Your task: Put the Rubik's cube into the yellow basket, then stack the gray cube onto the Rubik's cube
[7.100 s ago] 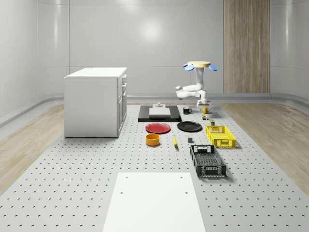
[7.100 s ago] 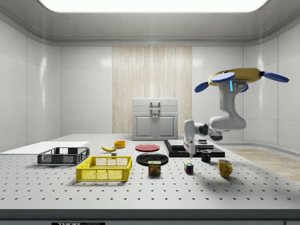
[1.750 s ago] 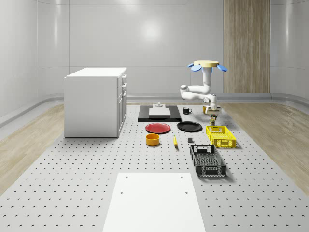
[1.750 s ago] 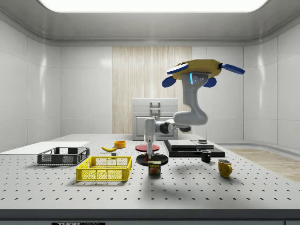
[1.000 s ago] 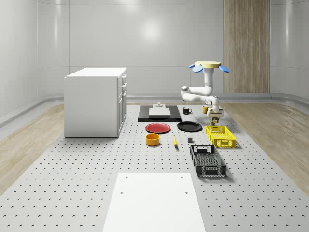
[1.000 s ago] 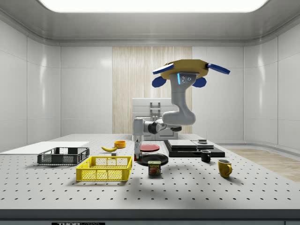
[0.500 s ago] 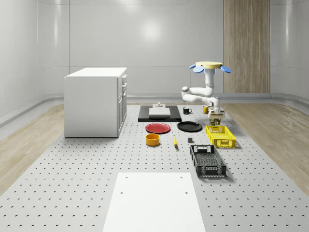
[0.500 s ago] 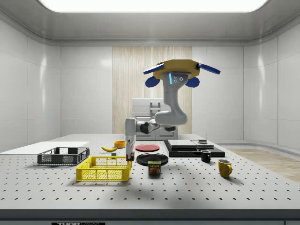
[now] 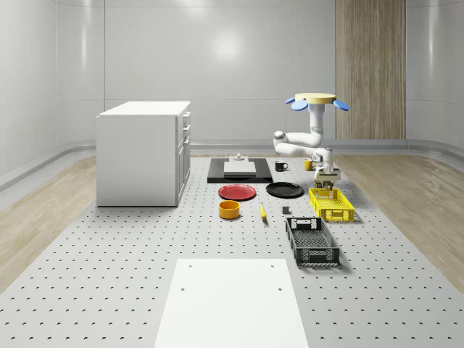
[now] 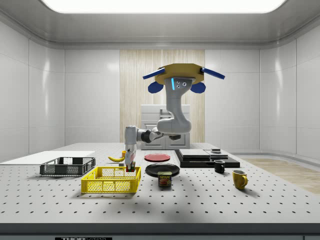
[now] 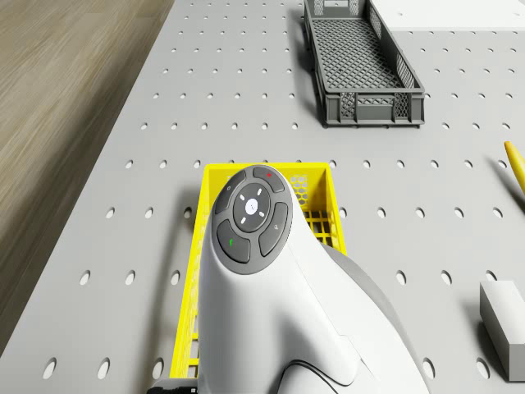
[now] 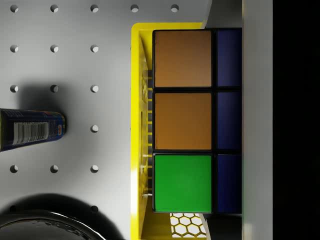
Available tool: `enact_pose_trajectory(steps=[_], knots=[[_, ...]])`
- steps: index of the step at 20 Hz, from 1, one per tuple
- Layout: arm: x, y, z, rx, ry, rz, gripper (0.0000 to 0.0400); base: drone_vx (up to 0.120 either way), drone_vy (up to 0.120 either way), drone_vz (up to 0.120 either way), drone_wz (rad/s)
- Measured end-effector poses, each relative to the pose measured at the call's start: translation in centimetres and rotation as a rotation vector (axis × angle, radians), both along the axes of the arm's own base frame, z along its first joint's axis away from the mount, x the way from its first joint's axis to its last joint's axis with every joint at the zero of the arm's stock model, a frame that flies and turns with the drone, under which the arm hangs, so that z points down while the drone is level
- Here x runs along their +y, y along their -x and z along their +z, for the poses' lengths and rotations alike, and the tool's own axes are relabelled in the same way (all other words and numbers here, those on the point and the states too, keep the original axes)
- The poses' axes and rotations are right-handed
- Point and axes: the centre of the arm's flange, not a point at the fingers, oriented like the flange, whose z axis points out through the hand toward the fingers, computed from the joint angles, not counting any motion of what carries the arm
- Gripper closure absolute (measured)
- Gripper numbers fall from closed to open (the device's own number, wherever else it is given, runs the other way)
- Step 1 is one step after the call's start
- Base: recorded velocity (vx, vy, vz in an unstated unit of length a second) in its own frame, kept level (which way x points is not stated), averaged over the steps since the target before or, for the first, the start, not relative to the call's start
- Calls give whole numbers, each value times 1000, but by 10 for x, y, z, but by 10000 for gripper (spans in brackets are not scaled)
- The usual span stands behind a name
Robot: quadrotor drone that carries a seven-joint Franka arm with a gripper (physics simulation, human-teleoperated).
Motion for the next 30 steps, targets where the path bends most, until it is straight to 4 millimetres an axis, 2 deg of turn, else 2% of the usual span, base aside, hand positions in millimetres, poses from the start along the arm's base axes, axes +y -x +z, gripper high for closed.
enact_pose_trajectory(steps=[5, 10, 24, 28, 30], knots=[[0, 0, 0, 0, 0, 0, 75, 120, 0, -120, 0], [0, 0, 2, 0, 0, 0, 75, 88, 0, 0, 0], [0, 0, 48, 0, 0, 0, 75, 0, 0, 0, 0], [0, 0, 53, 0, 0, 0, 33, 0, 0, 0, 0], [0, 0, 51, 0, 0, 0, 20, 0, 0, 120, 0]])
